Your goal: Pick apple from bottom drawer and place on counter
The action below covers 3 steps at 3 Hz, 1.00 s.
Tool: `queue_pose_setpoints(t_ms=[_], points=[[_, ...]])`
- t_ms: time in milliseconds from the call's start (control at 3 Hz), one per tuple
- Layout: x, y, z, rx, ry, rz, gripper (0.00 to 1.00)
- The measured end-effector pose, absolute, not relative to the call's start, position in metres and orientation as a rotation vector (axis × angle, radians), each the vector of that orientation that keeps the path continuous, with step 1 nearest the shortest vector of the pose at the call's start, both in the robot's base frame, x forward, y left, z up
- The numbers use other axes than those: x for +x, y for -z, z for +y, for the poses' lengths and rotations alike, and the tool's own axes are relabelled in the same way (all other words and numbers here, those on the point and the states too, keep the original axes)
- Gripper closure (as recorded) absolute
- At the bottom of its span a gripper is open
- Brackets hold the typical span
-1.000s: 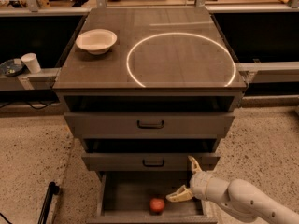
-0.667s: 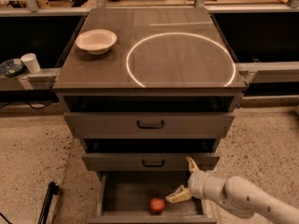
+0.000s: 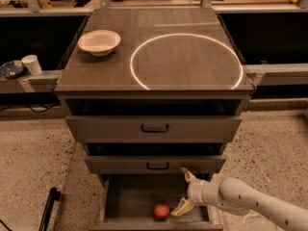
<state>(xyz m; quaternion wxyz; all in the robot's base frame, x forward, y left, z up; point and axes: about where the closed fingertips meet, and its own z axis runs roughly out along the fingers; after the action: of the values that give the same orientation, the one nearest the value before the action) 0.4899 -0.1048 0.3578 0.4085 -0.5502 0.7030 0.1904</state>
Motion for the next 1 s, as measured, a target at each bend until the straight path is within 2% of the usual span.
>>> queue_pose_setpoints(t_ms=[333, 667, 1000], points=[[0.486, -0.322, -0.106, -1.467, -0.493, 1.752, 0.17], [0.485, -0.279, -0.101, -1.490, -0.572, 1.713, 0.41], [0.486, -0.251, -0.098, -1.480, -0.625, 1.699, 0.41]])
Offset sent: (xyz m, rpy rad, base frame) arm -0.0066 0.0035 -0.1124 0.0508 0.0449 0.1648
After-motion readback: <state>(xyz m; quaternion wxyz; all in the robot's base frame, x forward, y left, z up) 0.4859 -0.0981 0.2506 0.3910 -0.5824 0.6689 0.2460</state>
